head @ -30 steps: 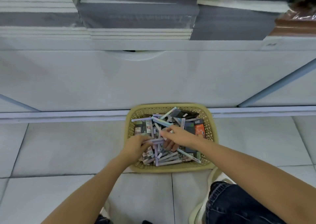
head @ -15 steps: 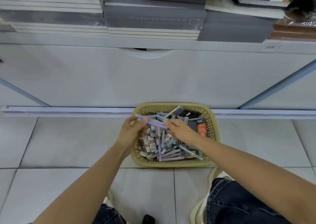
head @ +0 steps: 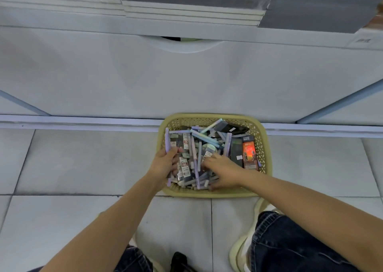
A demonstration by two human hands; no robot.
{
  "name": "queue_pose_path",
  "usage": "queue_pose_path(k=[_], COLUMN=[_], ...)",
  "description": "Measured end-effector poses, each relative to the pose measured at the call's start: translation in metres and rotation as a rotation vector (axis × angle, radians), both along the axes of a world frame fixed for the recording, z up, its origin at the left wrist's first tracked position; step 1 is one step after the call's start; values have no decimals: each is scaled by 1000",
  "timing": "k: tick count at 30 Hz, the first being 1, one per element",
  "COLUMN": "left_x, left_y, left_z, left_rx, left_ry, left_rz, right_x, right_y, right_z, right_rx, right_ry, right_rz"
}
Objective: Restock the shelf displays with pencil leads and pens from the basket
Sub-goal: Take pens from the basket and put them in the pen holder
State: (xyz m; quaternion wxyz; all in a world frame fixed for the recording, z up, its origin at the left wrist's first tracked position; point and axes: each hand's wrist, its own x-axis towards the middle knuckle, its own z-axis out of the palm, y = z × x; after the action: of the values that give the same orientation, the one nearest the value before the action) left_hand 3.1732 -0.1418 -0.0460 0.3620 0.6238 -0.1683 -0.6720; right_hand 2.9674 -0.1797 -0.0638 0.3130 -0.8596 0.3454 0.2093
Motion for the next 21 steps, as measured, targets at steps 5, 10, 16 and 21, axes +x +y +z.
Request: queue_pose_path(k=[5, 10, 16, 21], left_x=[-1, 1, 1, -11], left_y=[2, 0, -8, -12], left_z=[-4, 1, 10, 21], left_rx=[13, -13, -51, -94], left_ry=[-43, -68, -86, -123], left_rz=[-117, -158, -27, -80], right_x=[9, 11, 7, 6], right_y=[2, -4, -39, -56], right_z=[-10, -8, 22, 54], right_rx=[-34, -37, 170, 535], right_ry=[75, 12, -216, -553], right_rz=[123, 101, -359, -733])
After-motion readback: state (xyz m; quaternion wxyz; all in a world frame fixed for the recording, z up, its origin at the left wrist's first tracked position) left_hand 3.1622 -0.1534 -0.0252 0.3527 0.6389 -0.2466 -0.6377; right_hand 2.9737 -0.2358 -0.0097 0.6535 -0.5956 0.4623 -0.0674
